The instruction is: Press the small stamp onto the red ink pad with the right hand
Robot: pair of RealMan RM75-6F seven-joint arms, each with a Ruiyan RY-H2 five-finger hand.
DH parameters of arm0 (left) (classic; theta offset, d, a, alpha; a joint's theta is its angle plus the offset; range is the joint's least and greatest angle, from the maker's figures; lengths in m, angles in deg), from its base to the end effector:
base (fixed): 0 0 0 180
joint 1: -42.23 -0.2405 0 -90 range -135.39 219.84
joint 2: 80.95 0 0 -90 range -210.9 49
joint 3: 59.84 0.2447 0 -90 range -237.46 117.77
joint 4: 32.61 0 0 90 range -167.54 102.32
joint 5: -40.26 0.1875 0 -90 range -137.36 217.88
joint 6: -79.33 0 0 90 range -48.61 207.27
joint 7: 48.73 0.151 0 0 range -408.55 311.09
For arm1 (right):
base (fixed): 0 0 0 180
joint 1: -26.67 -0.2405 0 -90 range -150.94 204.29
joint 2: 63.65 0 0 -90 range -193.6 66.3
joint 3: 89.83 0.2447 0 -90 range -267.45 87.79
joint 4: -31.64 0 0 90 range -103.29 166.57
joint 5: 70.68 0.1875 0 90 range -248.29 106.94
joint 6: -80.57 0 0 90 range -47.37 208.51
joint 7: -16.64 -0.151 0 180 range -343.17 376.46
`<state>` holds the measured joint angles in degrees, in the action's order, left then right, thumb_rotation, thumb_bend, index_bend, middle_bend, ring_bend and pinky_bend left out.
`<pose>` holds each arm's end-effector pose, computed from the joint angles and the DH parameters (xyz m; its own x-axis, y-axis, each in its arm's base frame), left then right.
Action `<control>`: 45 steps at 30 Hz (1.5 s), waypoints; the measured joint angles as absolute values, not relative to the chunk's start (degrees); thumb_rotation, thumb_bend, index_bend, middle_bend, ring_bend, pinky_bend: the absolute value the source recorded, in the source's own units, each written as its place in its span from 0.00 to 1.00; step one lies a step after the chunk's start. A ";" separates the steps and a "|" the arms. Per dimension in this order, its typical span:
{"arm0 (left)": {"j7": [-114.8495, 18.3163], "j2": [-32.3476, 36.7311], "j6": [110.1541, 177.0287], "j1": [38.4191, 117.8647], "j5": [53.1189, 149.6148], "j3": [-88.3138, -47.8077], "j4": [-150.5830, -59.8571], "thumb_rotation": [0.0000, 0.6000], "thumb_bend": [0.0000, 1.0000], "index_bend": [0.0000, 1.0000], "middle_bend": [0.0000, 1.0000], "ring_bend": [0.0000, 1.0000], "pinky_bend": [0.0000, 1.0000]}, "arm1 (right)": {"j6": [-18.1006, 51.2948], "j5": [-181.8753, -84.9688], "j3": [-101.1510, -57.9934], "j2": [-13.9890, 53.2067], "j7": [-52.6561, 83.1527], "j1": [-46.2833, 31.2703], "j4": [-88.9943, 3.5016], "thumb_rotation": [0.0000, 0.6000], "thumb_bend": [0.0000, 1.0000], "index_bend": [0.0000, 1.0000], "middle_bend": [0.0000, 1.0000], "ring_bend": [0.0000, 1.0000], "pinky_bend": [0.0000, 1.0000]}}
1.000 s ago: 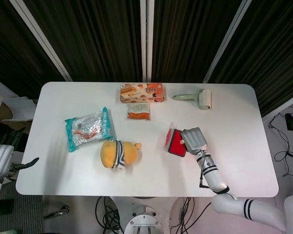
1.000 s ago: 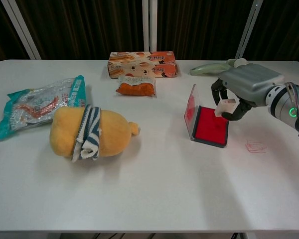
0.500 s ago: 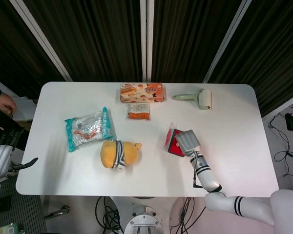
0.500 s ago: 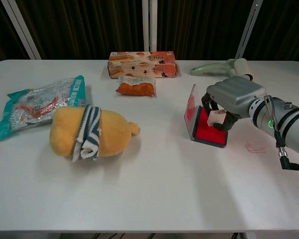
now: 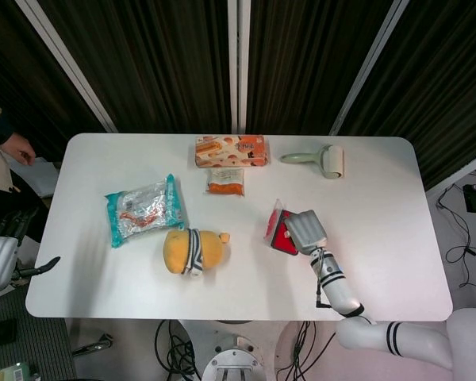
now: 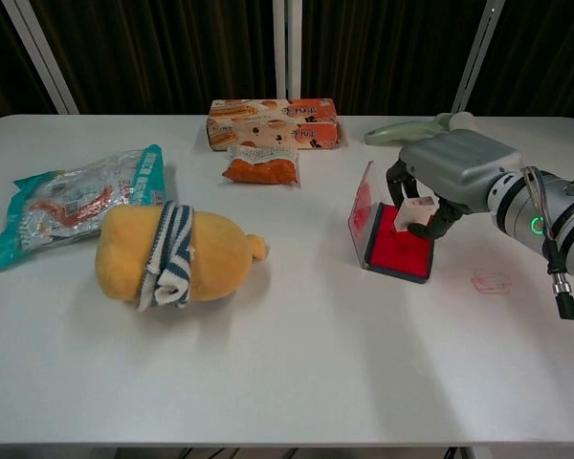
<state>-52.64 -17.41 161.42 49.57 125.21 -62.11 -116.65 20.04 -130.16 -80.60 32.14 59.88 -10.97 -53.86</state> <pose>-0.3163 0.1991 0.1862 0.4721 0.0313 0.8810 0.8816 -0.0142 -0.4719 -0.1494 -0.3082 -0.0260 0.6410 -0.2025 0.7403 -0.7536 -0.3488 0.5571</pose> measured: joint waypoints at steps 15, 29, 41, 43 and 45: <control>-52.09 -17.34 160.61 50.10 125.35 -62.05 -117.09 0.52 0.12 0.07 0.17 0.12 0.20 | 17.73 -129.54 -87.34 24.76 55.15 -4.67 -58.19 1.00 0.31 0.63 0.54 0.78 0.95; -52.46 -17.18 160.79 49.94 125.50 -61.86 -116.76 0.52 0.12 0.07 0.17 0.12 0.20 | 17.56 -130.47 -88.51 26.67 52.36 -2.63 -53.93 1.00 0.30 0.56 0.50 0.78 0.95; -52.32 -17.42 160.11 50.16 125.24 -61.80 -117.21 0.56 0.12 0.07 0.20 0.12 0.20 | 19.29 -130.95 -88.76 24.71 51.66 -2.55 -54.95 1.00 0.28 0.34 0.34 0.78 0.95; -52.33 -17.40 160.26 50.14 125.27 -61.84 -117.15 0.56 0.12 0.07 0.20 0.12 0.20 | 19.32 -131.10 -88.90 24.34 51.69 -2.46 -55.37 1.00 0.28 0.33 0.33 0.78 0.95; -52.35 -17.40 160.36 50.09 125.28 -61.85 -117.12 0.55 0.12 0.07 0.20 0.12 0.20 | 19.28 -131.35 -89.02 23.95 51.67 -2.36 -55.85 1.00 0.28 0.31 0.32 0.78 0.95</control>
<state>-52.35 -17.40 160.36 50.09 125.28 -61.85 -117.12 19.28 -131.35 -89.02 23.95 51.67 -2.36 -55.85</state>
